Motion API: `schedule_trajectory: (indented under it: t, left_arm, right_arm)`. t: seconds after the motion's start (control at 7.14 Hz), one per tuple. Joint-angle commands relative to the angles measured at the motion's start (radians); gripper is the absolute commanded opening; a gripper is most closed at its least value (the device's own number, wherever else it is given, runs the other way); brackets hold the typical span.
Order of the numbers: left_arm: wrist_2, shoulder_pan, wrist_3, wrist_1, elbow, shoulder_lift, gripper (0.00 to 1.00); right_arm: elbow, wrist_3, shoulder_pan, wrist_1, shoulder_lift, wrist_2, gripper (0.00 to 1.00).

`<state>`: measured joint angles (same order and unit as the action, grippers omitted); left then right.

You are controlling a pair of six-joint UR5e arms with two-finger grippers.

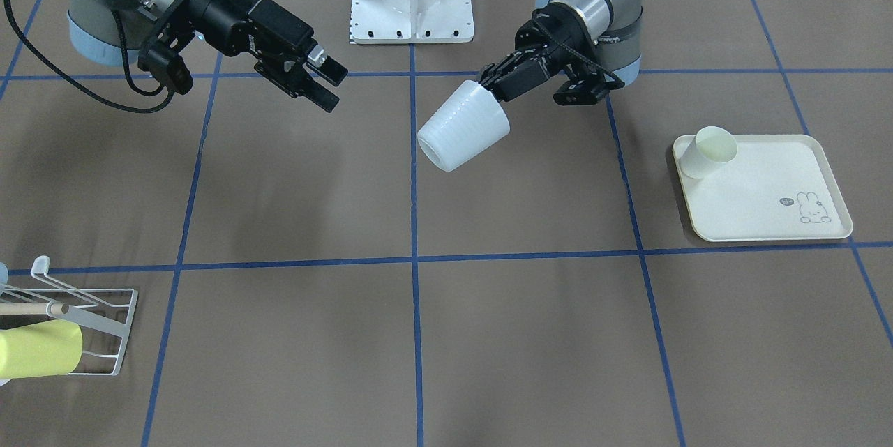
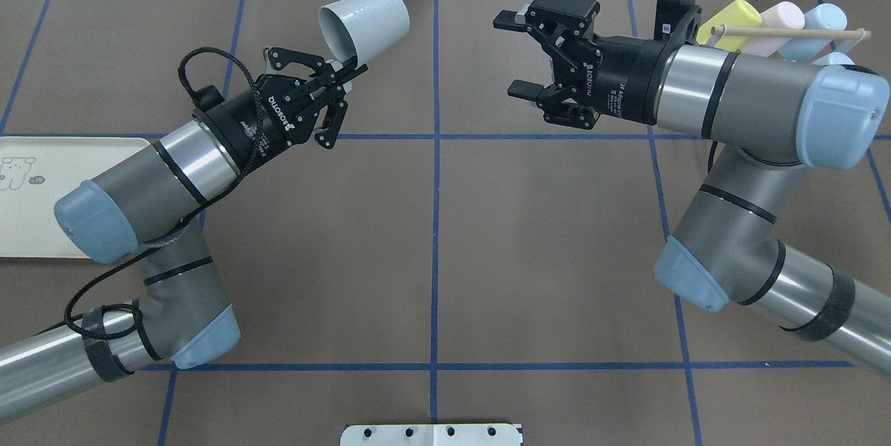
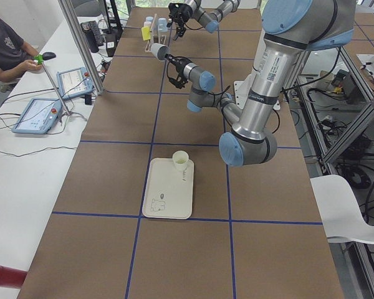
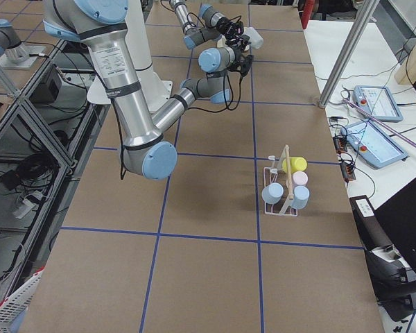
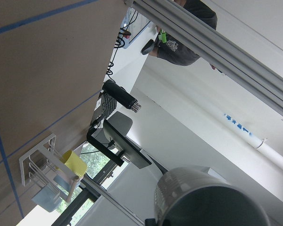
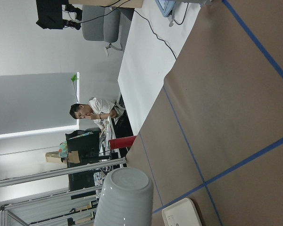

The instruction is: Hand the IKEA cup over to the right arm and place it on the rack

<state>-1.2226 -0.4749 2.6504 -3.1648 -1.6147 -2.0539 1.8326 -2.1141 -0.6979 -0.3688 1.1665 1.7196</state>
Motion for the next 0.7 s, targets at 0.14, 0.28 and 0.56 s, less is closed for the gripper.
schedule_trajectory:
  t: [0.14,0.28,0.56]
  left_arm:
    - [0.064,0.055,-0.004,0.008,0.044,-0.075,0.0]
    - [0.068,0.061,-0.004,0.011,0.044,-0.077,0.0]
    - [0.086,0.081,-0.012,0.012,0.052,-0.103,0.0]
  right_arm:
    - [-0.03,0.002,0.021,0.001,-0.028,-0.015,1.0]
    - [-0.035,0.002,0.023,0.001,-0.033,-0.015,1.0]
    - [-0.036,0.002,0.023,0.001,-0.033,-0.017,1.0]
